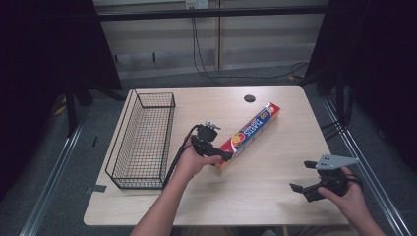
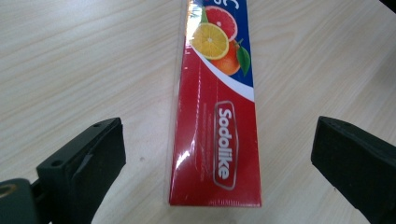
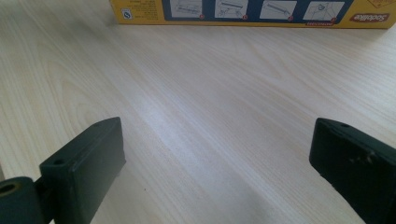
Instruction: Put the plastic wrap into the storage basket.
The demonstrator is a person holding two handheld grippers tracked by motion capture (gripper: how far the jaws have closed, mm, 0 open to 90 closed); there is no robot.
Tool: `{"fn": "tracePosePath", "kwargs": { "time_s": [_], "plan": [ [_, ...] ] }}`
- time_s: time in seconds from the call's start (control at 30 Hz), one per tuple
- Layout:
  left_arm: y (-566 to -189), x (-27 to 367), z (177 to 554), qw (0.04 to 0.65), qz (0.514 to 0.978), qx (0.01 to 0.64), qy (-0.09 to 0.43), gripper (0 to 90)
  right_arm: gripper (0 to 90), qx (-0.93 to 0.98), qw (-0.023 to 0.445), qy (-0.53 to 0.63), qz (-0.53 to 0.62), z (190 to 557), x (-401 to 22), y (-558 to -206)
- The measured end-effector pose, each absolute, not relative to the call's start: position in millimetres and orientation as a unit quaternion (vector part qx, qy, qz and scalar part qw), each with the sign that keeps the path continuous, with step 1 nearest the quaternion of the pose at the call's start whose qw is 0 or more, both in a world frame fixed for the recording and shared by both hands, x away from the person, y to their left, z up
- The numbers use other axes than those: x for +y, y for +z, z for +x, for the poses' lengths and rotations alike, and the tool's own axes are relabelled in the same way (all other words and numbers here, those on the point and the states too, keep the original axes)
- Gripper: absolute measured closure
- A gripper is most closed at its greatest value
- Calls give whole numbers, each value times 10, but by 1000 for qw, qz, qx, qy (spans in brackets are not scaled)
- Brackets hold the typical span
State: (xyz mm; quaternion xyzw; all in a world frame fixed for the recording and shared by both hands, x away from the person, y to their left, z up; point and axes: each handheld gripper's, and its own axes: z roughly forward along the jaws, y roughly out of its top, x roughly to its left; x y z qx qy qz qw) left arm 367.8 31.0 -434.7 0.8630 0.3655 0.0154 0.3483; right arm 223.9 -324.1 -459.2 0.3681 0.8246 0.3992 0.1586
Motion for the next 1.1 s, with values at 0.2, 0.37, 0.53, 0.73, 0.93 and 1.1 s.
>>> {"fn": "tracePosePath", "kwargs": {
  "time_s": [0.2, 0.37, 0.53, 0.73, 0.93, 1.1],
  "plan": [
    [-4302, 213, 3757, 344, 866, 364, 10, 39, 32, 825, 159, 400, 366, 2243, -3236, -4591],
    [-4271, 123, 3826, 341, 868, 361, 5, 44, 32, 825, 162, 399, 366, 2243, -3223, -4589],
    [-4263, 27, 3897, 339, 870, 358, 5, 47, 32, 825, 160, 401, 365, 2244, -3230, -4584],
    [-4249, -68, 3970, 338, 871, 358, 2, 49, 32, 824, 160, 404, 365, 2245, -3236, -4583],
    [-4258, -140, 4042, 335, 871, 358, 3, 54, 32, 824, 159, 405, 363, 2246, -3237, -4580],
    [-4305, -191, 4115, 332, 870, 363, 3, 61, 32, 826, 160, 403, 360, 2247, -3225, -4579]
  ]
}}
